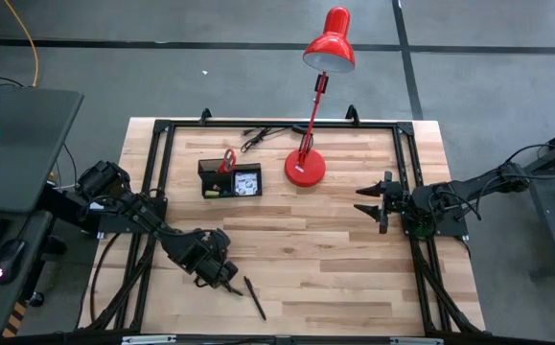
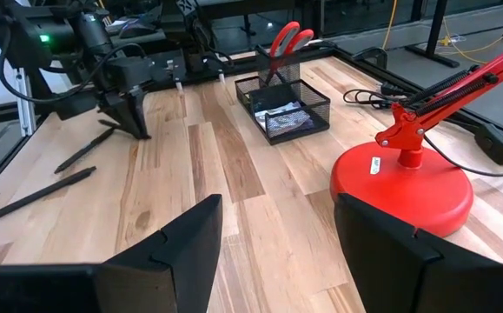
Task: Pick and place office supplies into organizer
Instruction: Put the black pen into the black desk organizer
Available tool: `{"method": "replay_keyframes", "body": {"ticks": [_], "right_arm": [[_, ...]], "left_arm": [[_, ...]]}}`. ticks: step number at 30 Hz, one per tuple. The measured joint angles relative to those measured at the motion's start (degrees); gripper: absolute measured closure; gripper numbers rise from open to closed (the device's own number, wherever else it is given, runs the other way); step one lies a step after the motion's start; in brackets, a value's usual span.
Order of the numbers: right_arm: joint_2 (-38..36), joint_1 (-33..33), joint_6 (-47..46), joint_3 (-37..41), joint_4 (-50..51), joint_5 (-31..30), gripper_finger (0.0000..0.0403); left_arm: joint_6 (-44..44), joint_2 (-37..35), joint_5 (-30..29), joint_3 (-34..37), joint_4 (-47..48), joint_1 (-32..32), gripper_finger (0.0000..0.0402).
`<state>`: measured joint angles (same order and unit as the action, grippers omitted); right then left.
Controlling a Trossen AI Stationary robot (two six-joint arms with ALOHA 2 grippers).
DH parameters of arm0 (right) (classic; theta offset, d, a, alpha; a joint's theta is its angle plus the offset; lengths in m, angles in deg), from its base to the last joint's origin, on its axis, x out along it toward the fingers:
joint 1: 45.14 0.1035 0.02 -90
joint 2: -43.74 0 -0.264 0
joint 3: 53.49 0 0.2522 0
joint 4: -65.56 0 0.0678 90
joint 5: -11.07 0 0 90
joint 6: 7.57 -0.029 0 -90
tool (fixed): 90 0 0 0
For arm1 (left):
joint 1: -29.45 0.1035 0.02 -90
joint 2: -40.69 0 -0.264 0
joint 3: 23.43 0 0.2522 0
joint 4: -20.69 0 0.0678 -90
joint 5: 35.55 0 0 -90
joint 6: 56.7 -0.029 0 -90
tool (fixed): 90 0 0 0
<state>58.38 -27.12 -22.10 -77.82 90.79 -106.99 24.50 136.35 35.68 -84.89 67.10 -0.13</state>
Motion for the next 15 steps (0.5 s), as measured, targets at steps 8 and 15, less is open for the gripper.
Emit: {"method": "replay_keyframes", "body": {"ticks": [8, 15], "right_arm": [[0.0, 0.0, 0.0, 0.0, 0.0, 0.0, 0.0187], [0.0, 0.0, 0.0, 0.0, 0.0, -0.2, 0.0187]], "left_arm": [[-1.4, 0.0, -2.5, 0.0, -0.1, 0.0, 0.0371], [-0.5, -0.6, -10.1, 0.0, 2.0, -1.0, 0.0392]]}}
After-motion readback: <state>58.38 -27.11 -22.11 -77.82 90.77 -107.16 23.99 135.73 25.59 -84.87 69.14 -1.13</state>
